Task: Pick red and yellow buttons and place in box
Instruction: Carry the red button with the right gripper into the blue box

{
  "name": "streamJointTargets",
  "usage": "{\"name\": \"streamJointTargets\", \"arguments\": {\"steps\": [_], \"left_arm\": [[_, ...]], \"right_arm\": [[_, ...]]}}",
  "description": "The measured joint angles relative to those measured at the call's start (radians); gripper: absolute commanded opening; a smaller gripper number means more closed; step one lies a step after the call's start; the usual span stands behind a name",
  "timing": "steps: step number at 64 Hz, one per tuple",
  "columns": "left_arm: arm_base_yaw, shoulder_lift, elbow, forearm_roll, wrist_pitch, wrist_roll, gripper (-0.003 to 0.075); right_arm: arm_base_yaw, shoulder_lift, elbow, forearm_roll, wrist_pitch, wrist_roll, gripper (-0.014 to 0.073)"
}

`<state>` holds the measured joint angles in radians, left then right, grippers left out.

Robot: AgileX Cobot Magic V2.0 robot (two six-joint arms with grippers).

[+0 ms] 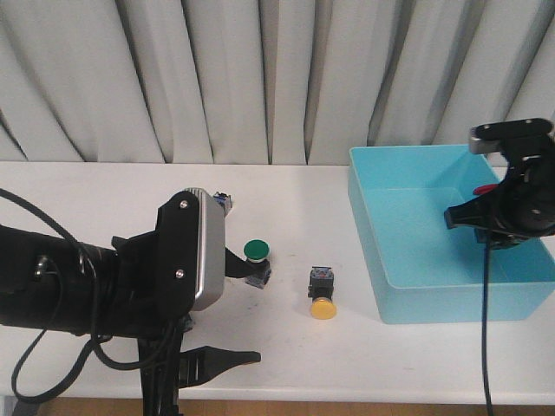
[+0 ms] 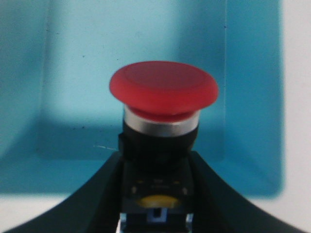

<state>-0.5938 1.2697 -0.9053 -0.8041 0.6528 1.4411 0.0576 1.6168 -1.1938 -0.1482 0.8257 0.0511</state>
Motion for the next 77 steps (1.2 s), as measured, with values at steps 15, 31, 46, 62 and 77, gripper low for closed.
{"name": "streamJointTargets", "arguments": {"steps": [15,31,46,62,77], "left_arm": [[0.000,0.000,0.000,0.001,0.000,0.000,0.0565],[0.000,0.000,0.000,0.001,0.000,0.000,0.0565],[0.000,0.000,0.000,0.001,0.000,0.000,0.0565],[0.000,0.000,0.000,0.001,0.041,0.000,0.0565],[0.000,0.000,0.000,0.008,0.077,-0.011,0.0565]], "right_arm": [[-0.002,0.256,-0.125,0.005,-0.005,0.000,0.0241],[-0.002,0.425,-0.214,0.005,-0.005,0.000,0.0251],[-0.002,0.470,-0.232,0.005,0.000,0.000,0.0335],[-0.002,0.470,-0.233,0.005,0.000,0.000,0.0413],[-0.002,0.359,-0.233,0.006,0.045,0.000,0.0412]]}}
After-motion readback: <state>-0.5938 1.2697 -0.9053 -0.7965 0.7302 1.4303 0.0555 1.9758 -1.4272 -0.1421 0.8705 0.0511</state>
